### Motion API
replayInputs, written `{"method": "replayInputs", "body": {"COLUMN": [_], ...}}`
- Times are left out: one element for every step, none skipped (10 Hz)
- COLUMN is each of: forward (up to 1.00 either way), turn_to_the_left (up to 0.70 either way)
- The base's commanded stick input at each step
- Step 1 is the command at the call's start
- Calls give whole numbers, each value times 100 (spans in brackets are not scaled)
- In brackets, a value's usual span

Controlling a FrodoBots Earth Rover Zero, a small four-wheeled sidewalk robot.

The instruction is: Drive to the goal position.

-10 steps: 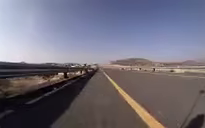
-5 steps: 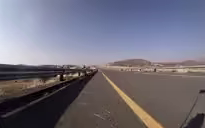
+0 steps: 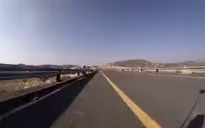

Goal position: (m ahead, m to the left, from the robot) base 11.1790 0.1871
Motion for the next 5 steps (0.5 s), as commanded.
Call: {"method": "replayInputs", "body": {"forward": [85, 85, 85, 85, 85], "turn_to_the_left": [0, 0, 0, 0, 0]}}
